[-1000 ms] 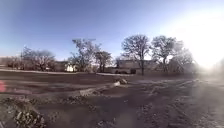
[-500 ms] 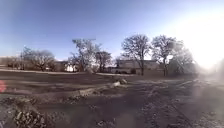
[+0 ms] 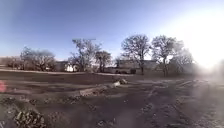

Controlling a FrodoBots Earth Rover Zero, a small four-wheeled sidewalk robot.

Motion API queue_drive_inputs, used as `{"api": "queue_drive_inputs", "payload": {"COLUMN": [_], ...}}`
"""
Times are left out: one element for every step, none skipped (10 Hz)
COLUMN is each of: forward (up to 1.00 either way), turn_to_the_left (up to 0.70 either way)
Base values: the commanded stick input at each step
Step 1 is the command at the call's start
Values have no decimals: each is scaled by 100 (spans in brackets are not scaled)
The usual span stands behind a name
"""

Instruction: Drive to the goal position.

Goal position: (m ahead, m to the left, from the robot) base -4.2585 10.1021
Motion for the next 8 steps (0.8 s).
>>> {"api": "queue_drive_inputs", "payload": {"forward": [0,0,0,0,0,0,0,0], "turn_to_the_left": [70,70,70,70,70,70,70,70]}}
